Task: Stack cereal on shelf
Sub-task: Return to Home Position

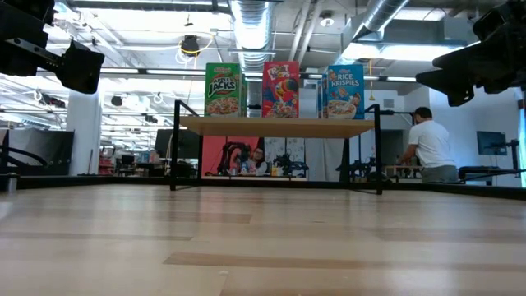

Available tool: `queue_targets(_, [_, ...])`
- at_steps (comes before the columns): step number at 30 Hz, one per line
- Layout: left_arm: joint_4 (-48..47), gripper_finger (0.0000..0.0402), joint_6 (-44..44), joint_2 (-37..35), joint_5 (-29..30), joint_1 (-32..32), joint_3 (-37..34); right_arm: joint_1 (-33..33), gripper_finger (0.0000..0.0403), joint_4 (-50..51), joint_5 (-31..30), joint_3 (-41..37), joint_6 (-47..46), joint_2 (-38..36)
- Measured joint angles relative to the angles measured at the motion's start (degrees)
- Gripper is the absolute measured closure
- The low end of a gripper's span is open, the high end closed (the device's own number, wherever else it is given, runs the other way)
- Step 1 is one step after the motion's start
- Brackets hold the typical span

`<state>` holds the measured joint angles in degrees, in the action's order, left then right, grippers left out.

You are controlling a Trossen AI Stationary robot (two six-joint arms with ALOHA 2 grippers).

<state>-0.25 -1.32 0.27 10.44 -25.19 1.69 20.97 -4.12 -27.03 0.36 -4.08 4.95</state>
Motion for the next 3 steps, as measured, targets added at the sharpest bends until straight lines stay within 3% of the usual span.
queue_targets(3, [0.0, 0.0084, 0.0, 0.0, 0.0, 0.0, 0.0, 0.0, 0.0147, 0.0, 0.0, 0.0, 0.0, 0.0])
